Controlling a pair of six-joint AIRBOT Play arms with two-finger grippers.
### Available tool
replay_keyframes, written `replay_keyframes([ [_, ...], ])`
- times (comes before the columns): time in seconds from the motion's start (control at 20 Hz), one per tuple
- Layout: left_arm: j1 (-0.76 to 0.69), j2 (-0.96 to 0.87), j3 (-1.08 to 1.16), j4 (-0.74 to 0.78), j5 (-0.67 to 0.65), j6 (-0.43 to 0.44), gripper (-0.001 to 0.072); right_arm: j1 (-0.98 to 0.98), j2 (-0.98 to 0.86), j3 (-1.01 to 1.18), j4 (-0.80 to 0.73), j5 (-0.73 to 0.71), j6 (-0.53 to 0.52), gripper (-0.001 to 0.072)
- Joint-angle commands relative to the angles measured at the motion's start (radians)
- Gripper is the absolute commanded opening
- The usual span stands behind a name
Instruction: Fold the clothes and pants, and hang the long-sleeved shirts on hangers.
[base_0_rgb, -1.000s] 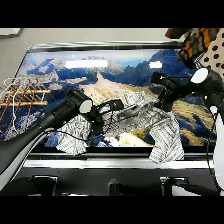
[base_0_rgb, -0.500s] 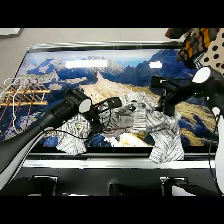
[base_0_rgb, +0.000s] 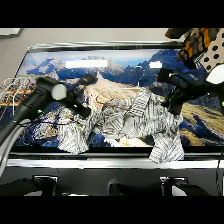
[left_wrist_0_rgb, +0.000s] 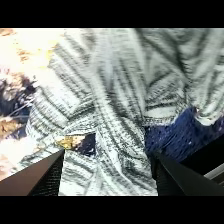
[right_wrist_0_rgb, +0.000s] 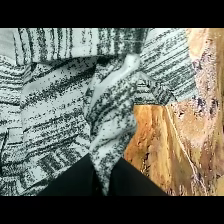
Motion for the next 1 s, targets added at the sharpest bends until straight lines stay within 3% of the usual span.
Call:
replay_keyframes([
  [0.0, 0.116, 0.07, -0.115, -0.351, 0.137, -0.072, 0.0618, 0.0, 0.038, 0.0, -0.003, -0.008, 0.085, 0.0027],
  [0.2, 0.034, 0.071, -0.32, -0.568, 0.309, -0.042, 0.0617, 0.0, 0.045, 0.0, -0.005, -0.002, 0.144, 0.0028],
  [0.6, -0.198, -0.064, -0.36, -0.632, 0.639, -0.088, 0.0617, 0.0, 0.045, 0.0, -0.004, -0.002, 0.146, 0.0028],
  [0.8, -0.22, -0.092, -0.359, -0.609, 0.689, -0.087, 0.06, 0.0, 0.045, 0.0, -0.003, -0.002, 0.163, 0.0028],
  [0.95, -0.279, -0.088, -0.343, -0.451, 0.675, -0.095, 0.0599, 0.0, 0.045, 0.0, -0.002, -0.002, 0.169, 0.0028],
])
